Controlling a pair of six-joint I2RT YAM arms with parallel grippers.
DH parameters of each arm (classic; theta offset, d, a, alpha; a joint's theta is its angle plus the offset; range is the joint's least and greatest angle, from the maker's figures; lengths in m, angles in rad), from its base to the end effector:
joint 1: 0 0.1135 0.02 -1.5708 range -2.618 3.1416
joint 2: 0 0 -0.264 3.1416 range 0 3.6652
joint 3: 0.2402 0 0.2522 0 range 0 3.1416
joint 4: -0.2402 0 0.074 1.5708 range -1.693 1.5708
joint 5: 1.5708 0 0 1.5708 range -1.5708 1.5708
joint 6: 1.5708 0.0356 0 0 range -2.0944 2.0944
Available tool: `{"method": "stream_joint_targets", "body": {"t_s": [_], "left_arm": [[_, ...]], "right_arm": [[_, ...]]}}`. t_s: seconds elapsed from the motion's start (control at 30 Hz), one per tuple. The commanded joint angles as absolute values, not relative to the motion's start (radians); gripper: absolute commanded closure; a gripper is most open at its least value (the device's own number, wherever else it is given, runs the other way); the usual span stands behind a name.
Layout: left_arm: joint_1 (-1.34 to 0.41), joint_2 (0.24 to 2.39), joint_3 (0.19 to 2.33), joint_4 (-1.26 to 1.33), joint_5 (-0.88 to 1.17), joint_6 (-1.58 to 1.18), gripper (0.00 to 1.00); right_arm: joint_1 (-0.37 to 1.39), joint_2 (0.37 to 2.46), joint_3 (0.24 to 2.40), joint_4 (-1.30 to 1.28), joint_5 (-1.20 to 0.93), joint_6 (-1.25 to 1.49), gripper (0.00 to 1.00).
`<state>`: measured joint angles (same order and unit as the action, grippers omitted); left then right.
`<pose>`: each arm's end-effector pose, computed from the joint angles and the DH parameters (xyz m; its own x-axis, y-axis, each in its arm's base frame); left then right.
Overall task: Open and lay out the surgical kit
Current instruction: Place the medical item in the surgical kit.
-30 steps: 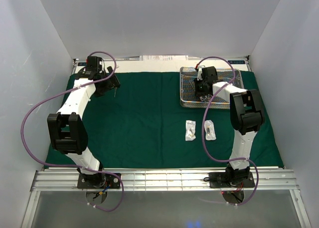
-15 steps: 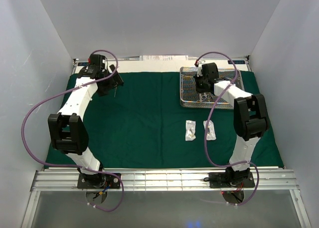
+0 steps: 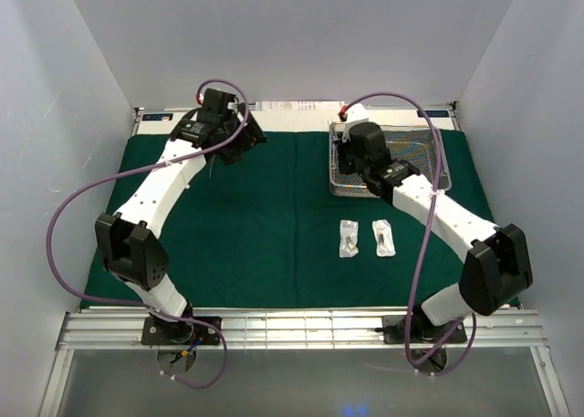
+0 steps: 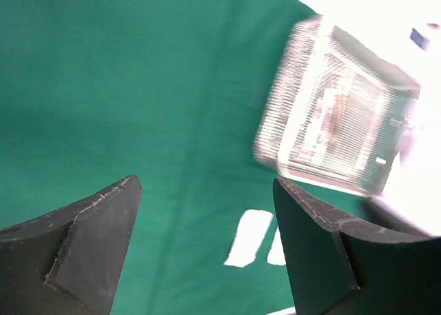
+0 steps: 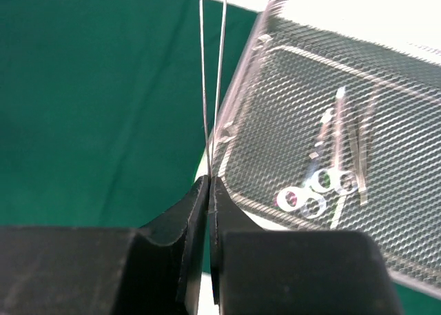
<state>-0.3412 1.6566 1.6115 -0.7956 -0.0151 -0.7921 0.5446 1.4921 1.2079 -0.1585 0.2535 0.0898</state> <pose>0.3424 -0.1210 0.3438 -0.7246 -0.4980 -0.4764 -0.2715 0.8416 -0.4669 0.3033 0.1733 0.3191 -0.3925 -0.1362 -0.9096 -0.2736 0.9615 -0.0260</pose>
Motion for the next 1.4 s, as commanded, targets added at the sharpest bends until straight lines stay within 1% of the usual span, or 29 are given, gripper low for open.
{"method": "stream_joint_targets", "body": {"t_s": [0.0,0.1,0.33,0.43,0.47,0.5,0.6,0.9,0.97,1.1,1.2,1.3,1.37], "left_arm": [[-0.411,1.605,1.684,-0.743,-0.049,-0.9,0.12],[-0.509,1.614,1.71,-0.681,-0.098,-0.92,0.12],[-0.641,1.721,1.799,-0.666,-0.153,-0.933,0.12],[-0.693,1.759,1.838,-0.679,-0.219,-0.934,0.16],[-0.701,1.769,1.853,-0.687,-0.233,-0.936,0.17],[-0.715,1.782,1.859,-0.695,-0.241,-0.936,0.23],[-0.73,1.795,1.867,-0.722,-0.291,-0.936,0.3],[-0.735,1.824,1.853,-0.742,-0.305,-0.954,0.41],[-0.735,1.827,1.85,-0.741,-0.301,-0.954,0.49],[-0.735,1.825,1.832,-0.739,-0.293,-0.959,0.54],[-0.733,1.821,1.812,-0.741,-0.29,-0.962,0.55],[-0.735,1.821,1.79,-0.742,-0.291,-0.963,0.6],[-0.735,1.822,1.784,-0.747,-0.295,-0.963,0.61]], "right_arm": [[0.609,1.422,1.157,-0.121,0.339,0.17,0.92],[0.678,1.382,1.123,-0.114,0.337,0.204,0.92],[0.785,1.35,1.103,-0.118,0.383,0.216,0.92],[0.801,1.345,1.1,-0.117,0.399,0.215,0.92],[0.804,1.345,1.101,-0.12,0.402,0.215,0.92],[0.805,1.348,1.106,-0.121,0.403,0.215,0.92],[0.818,1.347,1.104,-0.121,0.408,0.212,0.92],[0.841,1.339,1.081,-0.1,0.405,0.213,0.92],[0.842,1.342,1.08,-0.101,0.4,0.215,0.92],[0.844,1.351,1.075,-0.097,0.402,0.222,0.92],[0.844,1.358,1.077,-0.094,0.402,0.222,0.92],[0.845,1.362,1.075,-0.084,0.403,0.222,0.92],[0.845,1.365,1.075,-0.078,0.402,0.222,0.92]]}}
